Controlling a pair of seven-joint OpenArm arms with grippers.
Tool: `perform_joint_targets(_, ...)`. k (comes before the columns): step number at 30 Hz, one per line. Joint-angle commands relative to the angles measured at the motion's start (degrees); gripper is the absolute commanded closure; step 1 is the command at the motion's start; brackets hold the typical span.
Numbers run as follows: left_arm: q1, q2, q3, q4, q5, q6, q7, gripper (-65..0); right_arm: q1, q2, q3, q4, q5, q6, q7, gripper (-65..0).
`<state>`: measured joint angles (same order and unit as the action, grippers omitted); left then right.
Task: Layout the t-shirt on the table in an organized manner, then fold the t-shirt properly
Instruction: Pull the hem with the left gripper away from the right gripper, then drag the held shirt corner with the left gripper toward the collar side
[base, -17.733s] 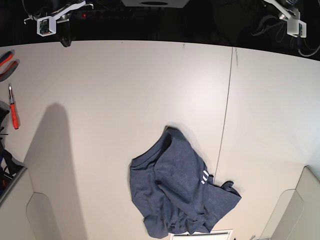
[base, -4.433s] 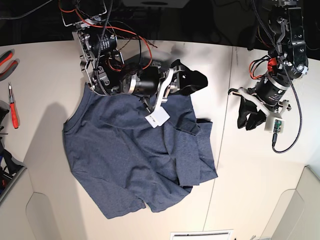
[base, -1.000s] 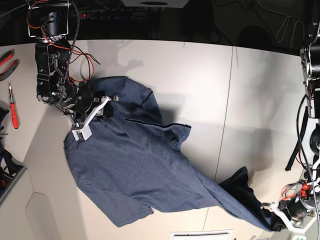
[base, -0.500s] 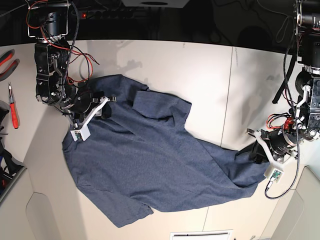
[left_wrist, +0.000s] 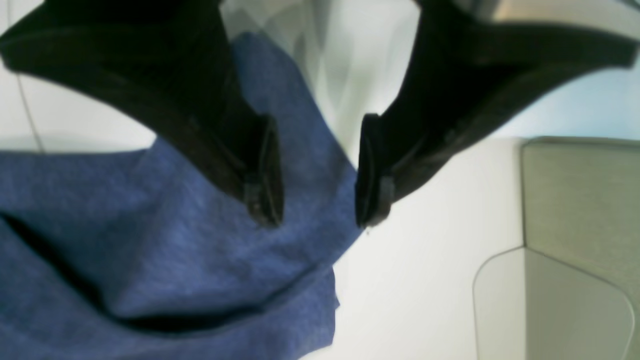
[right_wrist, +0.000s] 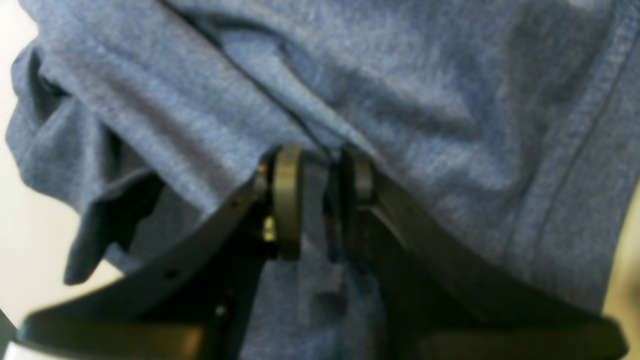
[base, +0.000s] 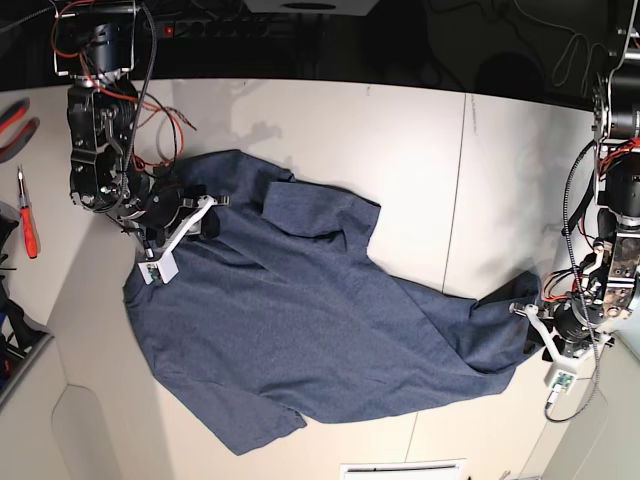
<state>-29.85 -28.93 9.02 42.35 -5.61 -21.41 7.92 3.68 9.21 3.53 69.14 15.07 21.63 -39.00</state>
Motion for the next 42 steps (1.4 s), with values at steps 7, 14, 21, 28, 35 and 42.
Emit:
perform_joint_targets(7,-11.1,4.0,10.9,-16.8,9.2,2.9,-8.6,-27.1,-0.5,0.8,0.2,-0.5,-3.7,-1.7,-4.5,-14.2)
perform_joint_targets(14,-10.4,10.9,19.6,-24.2,16.9,10.3,-12.3,-27.1,-0.5,0.8,0.2,-0.5,-3.7,-1.7,-4.5,-14.2)
perform_joint_targets(21,-8.5,9.6,23.5,-23.0,17.0,10.3,-6.8,-27.1,-0.5,0.9,0.2,-0.5,-6.2,-1.7,-4.4,-14.2)
perform_joint_targets(28,-0.9,1.1,23.5,-8.2,8.1,14.4,1.9,-27.1,-0.3,2.6,0.2,-0.5,-9.0,-1.7,-4.4,-14.3)
perform_joint_targets(35,8.7,-7.0,22.9,15.0,6.1,16.7,2.4,-27.1,-0.4,5.2,0.2,-0.5,-12.7,-2.5,-4.5,-14.3)
perform_joint_targets(42,7.2,-7.1,21.7,14.4,6.0,12.8,1.9,-27.1,-0.4,5.7,0.2,-0.5,-14.2,-2.6,-4.5,-14.3)
